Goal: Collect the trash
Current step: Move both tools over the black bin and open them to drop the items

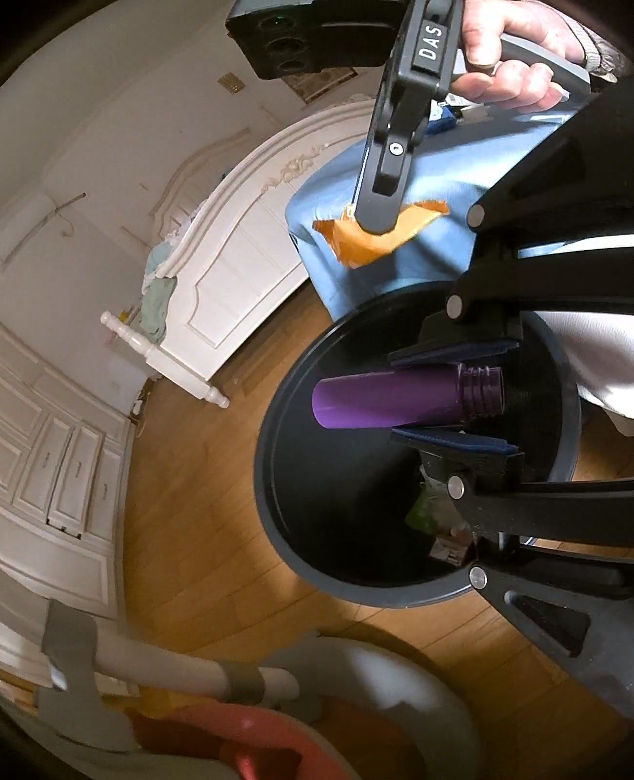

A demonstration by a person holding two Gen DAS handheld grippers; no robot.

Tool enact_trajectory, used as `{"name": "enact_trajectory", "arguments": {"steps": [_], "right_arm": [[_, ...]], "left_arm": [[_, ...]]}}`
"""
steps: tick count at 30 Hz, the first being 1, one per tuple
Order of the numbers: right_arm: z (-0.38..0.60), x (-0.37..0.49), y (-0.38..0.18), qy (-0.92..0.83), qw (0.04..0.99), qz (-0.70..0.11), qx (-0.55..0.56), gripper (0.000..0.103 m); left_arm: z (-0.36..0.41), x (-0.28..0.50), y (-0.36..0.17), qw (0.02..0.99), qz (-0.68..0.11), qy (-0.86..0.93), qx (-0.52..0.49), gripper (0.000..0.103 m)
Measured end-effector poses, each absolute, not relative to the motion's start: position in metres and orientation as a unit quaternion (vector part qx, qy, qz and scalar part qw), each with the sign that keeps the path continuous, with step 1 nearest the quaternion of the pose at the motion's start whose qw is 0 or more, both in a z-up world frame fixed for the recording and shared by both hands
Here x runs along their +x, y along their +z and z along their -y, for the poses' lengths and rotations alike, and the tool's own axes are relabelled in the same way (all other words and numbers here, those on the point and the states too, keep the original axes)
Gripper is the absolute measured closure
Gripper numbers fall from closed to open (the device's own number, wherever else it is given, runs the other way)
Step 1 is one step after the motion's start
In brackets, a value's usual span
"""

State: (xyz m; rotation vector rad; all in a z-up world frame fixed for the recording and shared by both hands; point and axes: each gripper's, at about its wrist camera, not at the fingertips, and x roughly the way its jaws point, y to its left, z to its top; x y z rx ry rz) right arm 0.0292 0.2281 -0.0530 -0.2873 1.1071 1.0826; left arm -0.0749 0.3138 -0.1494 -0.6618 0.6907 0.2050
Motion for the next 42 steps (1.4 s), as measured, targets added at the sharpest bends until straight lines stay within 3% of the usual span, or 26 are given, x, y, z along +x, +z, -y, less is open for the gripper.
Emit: {"name": "enact_trajectory", "arguments": {"steps": [22, 33, 35, 37, 42], "right_arm": [[-0.230, 0.030, -0.073, 0.482, 0.712, -0.487, -0.152, 0.060], [-0.213, 0.033, -0.064, 0.486, 0.721, -0.477, -0.129, 0.045], [-0.201, 0.034, -0.055, 0.495, 0.723, -0.469, -0.108, 0.039], [-0.185, 0.033, -0.046, 0.504, 0.726, -0.461, -0.081, 0.039], [-0.119, 0.037, -0.017, 0.513, 0.743, -0.429, 0.010, 0.036]], "left_arm": [[-0.317, -0.068, -0.162, 0.874, -0.351, 0.109, -0.317, 0.077], [-0.314, -0.069, -0.152, 0.875, -0.356, 0.123, -0.304, 0.074], [-0.311, -0.069, -0.148, 0.876, -0.357, 0.126, -0.300, 0.064], [-0.307, -0.073, -0.139, 0.879, -0.349, 0.138, -0.294, 0.043], [-0.290, -0.075, -0.113, 0.892, -0.327, 0.132, -0.282, 0.041]]}}
